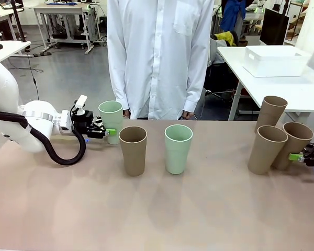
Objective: Stack the cups and store them in the basket.
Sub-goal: Pick up two Reusable plastic cups , one in each hand.
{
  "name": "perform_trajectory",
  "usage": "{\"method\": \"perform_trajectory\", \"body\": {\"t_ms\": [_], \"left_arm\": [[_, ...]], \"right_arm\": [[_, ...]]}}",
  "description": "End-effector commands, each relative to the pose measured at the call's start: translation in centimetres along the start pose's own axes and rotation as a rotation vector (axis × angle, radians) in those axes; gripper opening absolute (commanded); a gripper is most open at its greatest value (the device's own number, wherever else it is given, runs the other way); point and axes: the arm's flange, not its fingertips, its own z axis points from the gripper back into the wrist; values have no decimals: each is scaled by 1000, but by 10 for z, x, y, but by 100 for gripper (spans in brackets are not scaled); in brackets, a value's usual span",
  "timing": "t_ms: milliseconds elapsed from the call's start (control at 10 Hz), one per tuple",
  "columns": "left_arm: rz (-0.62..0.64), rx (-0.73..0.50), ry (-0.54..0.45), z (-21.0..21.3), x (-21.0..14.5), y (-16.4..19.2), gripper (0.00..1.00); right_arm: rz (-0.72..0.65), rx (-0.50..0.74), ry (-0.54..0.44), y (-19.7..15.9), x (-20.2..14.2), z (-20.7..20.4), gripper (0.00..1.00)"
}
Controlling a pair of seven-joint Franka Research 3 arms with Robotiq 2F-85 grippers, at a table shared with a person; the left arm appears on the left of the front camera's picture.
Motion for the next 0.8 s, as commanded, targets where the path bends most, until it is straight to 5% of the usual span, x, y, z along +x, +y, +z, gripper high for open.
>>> {"method": "perform_trajectory", "body": {"t_ms": [0,700], "left_arm": [[16,20,-21,-7,6,-5,100],[30,17,-43,-6,2,-7,100]], "right_arm": [[-35,7,11,9,10,-5,100],[-30,17,30,6,6,-10,100]]}}
